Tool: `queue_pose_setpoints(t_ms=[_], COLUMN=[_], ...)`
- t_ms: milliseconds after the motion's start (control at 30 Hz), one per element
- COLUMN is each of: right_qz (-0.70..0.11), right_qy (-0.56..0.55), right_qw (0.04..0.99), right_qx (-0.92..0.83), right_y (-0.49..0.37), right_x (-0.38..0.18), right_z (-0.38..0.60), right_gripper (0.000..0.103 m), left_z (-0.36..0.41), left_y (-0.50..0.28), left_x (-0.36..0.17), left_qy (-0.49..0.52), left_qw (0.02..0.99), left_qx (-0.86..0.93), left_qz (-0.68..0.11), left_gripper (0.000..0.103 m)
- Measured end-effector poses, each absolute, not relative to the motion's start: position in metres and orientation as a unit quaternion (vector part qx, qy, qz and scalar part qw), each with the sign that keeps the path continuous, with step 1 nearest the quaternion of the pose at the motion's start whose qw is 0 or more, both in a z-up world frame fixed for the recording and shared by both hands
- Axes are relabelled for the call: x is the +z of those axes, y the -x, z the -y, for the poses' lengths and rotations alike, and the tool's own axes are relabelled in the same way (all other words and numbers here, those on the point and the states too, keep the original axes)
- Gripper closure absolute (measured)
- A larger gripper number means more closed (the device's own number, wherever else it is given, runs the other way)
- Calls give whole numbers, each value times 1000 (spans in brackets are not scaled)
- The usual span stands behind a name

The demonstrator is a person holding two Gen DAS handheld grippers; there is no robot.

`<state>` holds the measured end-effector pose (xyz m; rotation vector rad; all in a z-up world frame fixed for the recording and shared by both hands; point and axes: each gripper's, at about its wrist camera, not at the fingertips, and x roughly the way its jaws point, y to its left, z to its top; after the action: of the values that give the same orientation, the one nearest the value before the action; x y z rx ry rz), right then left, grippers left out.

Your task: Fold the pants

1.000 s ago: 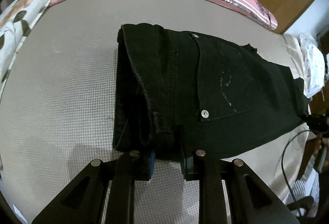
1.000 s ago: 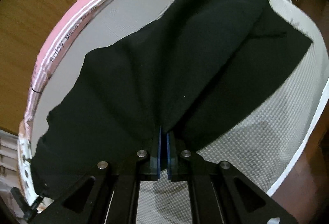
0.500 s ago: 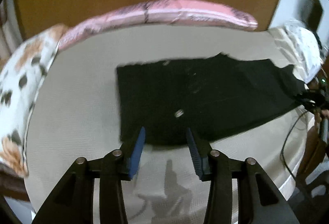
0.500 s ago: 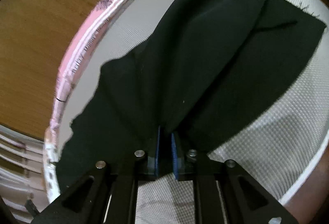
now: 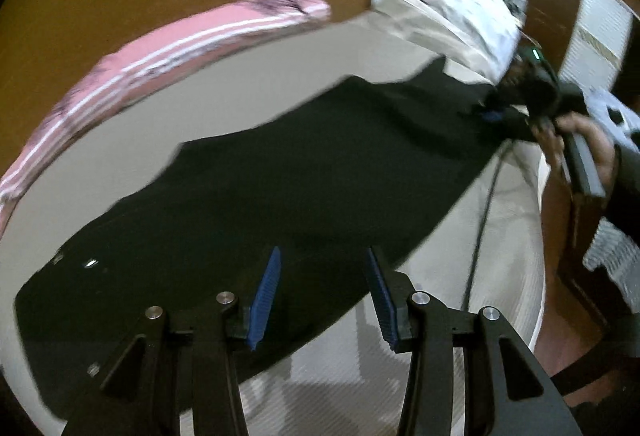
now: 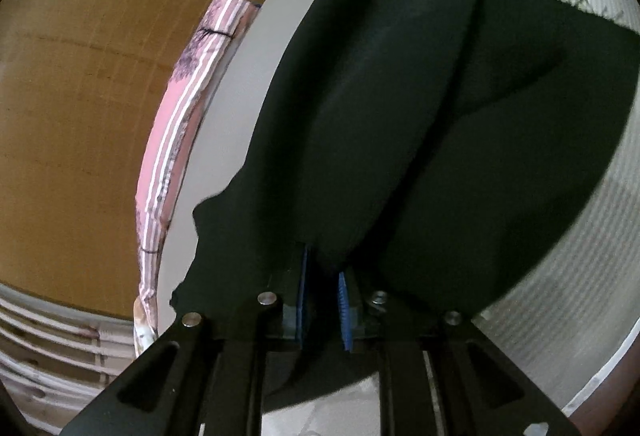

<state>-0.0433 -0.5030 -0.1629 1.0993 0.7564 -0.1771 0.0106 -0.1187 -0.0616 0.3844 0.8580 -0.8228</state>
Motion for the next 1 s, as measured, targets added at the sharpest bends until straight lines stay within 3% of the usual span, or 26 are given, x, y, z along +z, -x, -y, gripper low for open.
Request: queue_pose_setpoints(t_ms=[133,267,667,700,733,800,1000], right_qz=[-349,-354,-333,-331,-329,-326,-310], right_qy=[-512,-510,-515,-518,-520,-525,-547], right_qw=[781,781,788,787,786,785,773], right_qx=[-76,-65,-53,-52,-51,-50,-85], right_y=[38,34,33,35,36,39,58], right_x=[-158,-152,-119,-120,-121,-127,-153], right_z=[518,525,526,527,527,527,550], right_gripper=[89,96,97,97,97,94,90], left_z=[152,166,222,228,234,244,247], left_y=[-6,-8,3,3,3,3,0], left_x=[-73,-79,-92,-94,-95,-99,-103], left_qy=[-176,-171,-224,-231,-236,-244,-237], left_qw=[801,806,804,803,804,799,800], left_qx=[-404,-397,-391,-389,-386,-388,-382], left_qz=[-405,-405,-388,-388,-385,-389,-397], left_gripper=[57,57,57,60,74,92,95])
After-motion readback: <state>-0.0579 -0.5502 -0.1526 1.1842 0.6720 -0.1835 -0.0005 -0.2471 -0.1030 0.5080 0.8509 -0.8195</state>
